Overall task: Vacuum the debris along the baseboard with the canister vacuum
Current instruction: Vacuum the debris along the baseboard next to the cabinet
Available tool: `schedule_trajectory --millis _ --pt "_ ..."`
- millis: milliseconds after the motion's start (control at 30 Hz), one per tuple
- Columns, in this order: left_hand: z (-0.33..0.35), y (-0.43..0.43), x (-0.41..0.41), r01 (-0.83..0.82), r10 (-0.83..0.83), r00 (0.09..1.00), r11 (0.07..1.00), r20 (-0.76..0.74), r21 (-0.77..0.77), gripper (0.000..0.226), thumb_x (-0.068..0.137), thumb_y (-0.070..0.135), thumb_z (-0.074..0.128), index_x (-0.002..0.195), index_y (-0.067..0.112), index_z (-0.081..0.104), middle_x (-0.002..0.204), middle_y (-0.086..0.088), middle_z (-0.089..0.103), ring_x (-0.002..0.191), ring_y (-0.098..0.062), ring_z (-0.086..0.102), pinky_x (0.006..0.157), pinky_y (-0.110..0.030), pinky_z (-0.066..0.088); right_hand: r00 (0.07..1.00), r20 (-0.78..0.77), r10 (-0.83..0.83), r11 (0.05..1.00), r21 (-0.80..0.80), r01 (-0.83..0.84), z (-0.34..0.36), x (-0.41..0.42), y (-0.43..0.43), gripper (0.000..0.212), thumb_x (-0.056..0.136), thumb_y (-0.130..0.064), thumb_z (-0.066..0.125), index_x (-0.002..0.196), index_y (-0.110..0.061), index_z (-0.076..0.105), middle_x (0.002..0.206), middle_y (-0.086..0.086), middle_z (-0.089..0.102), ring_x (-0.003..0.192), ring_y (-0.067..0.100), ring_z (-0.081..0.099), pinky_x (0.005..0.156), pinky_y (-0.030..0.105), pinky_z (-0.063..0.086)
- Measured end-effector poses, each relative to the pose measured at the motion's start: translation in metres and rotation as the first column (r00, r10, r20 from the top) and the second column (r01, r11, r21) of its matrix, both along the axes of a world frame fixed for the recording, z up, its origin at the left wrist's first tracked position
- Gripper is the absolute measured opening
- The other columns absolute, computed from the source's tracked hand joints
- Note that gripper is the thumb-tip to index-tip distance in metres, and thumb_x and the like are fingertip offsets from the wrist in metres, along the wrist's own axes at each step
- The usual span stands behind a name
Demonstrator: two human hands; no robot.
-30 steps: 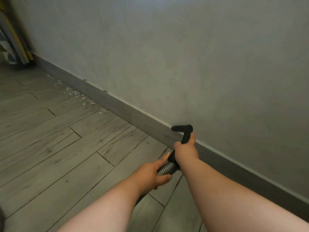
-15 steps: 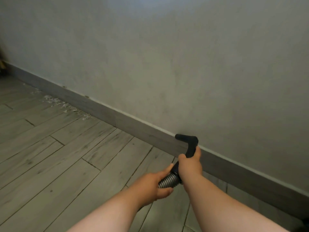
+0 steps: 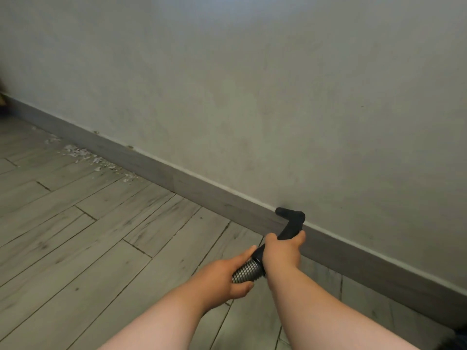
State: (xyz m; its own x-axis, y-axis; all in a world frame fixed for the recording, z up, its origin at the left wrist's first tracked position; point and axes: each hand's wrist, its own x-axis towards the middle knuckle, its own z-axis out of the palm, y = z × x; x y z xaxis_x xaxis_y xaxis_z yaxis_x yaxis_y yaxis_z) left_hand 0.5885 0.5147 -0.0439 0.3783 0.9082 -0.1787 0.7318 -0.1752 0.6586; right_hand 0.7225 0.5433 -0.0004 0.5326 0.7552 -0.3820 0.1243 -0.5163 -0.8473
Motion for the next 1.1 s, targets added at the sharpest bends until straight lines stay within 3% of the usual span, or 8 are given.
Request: schedule_trajectory --millis 67,200,533,733,800,1100 --pt "-0.003 0.002 -0.01 -0.021 0.023 0.999 0.999 -0.047 0.043 0.079 0.086 0.046 0.059 0.143 0.06 0.005 0.111 0.004 0.065 0.087 -0.011 0.058 0.071 -0.019 0.041 0.999 -0.025 -0.022 0.999 0.027 0.023 -0.002 -0.012 0.003 0.076 0.095 -0.017 0.051 0.155 -0.023 0.005 0.091 0.011 0.051 0.056 0.018 0.046 0.049 0.025 0.035" --pt "-0.014 0.008 -0.033 -0.092 0.094 0.995 0.993 -0.024 0.071 0.08 0.083 0.045 0.061 0.142 0.061 0.009 0.113 0.007 0.066 0.095 -0.011 0.062 0.077 -0.019 0.046 0.999 -0.044 -0.024 0.999 0.028 0.025 -0.008 -0.041 0.015 0.077 0.095 -0.02 0.052 0.154 -0.024 0.002 0.108 0.017 0.061 0.068 0.026 0.054 0.066 0.033 0.042" --pt "-0.036 0.018 -0.08 -0.256 0.252 0.961 0.967 0.113 0.015 0.079 0.08 0.041 0.067 0.137 0.065 0.019 0.104 0.012 0.067 0.081 -0.002 0.063 0.07 -0.012 0.048 0.994 0.055 0.093 0.995 0.032 -0.095 -0.027 -0.1 0.042 0.082 0.096 -0.03 0.053 0.153 -0.027 -0.006 0.122 0.013 0.058 0.077 0.026 0.056 0.065 0.031 0.041" --pt "-0.048 0.025 -0.104 -0.332 0.333 0.923 0.942 0.195 -0.037 0.077 0.078 0.042 0.07 0.135 0.067 0.024 0.106 0.016 0.068 0.086 0.001 0.066 0.079 -0.026 0.055 0.985 0.073 0.157 0.987 0.025 -0.159 -0.031 -0.129 0.057 0.084 0.095 -0.031 0.054 0.154 -0.026 -0.007 0.128 0.012 0.052 0.081 0.024 0.052 0.067 0.032 0.039" --pt "-0.047 0.026 -0.11 -0.348 0.349 0.911 0.936 0.219 -0.043 0.076 0.079 0.038 0.071 0.133 0.068 0.027 0.106 0.018 0.068 0.085 0.004 0.065 0.077 -0.021 0.054 0.98 0.084 0.179 0.983 0.026 -0.181 -0.032 -0.138 0.06 0.085 0.095 -0.031 0.054 0.154 -0.026 -0.007 0.13 0.012 0.052 0.085 0.025 0.057 0.067 0.032 0.039" --pt "-0.042 0.034 -0.135 -0.425 0.42 0.877 0.905 0.233 -0.03 0.075 0.081 0.029 0.071 0.129 0.067 0.027 0.096 0.022 0.067 0.079 0.013 0.06 0.064 -0.005 0.044 0.961 0.079 0.267 0.963 0.013 -0.268 -0.031 -0.171 0.079 0.085 0.096 -0.032 0.054 0.153 -0.03 -0.009 0.124 0.009 0.053 0.073 0.019 0.052 0.066 0.034 0.046"
